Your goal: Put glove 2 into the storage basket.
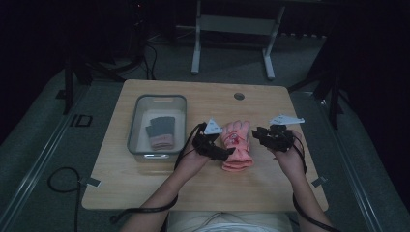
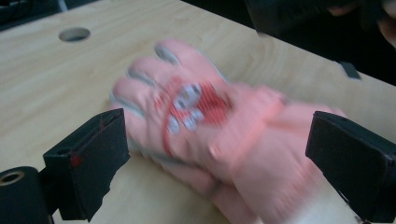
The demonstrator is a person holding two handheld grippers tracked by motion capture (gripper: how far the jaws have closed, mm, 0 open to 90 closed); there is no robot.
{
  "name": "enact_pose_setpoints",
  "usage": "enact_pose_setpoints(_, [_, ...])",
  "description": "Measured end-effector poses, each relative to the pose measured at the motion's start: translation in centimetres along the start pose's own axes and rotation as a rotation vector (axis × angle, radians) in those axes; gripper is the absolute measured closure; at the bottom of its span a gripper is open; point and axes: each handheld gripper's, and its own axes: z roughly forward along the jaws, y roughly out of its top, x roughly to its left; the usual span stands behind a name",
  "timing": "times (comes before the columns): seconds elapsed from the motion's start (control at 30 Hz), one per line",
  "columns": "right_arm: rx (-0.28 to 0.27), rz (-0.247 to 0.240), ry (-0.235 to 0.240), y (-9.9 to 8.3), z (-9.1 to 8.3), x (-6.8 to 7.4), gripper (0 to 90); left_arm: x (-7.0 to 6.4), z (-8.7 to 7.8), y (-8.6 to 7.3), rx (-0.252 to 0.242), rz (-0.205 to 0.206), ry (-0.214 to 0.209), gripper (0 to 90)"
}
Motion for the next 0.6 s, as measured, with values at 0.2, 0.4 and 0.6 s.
enact_pose_setpoints(0.2, [0.018, 0.004, 0.003, 0.5, 2.4, 0.5, 63.4, 1.9, 2.4, 0.9, 0.036, -0.062, 0.030, 6.4])
enact_pose_setpoints(0.4, [0.079, 0.012, 0.009, -1.0, 4.3, 0.7, 52.3, 3.1, 4.5, -0.5, 0.095, -0.181, -0.001, 13.8])
enact_pose_setpoints(0.6, [0.163, 0.039, 0.034, -2.5, 6.0, -0.1, 41.9, 4.3, 6.8, -2.4, 0.185, -0.296, -0.036, 14.1])
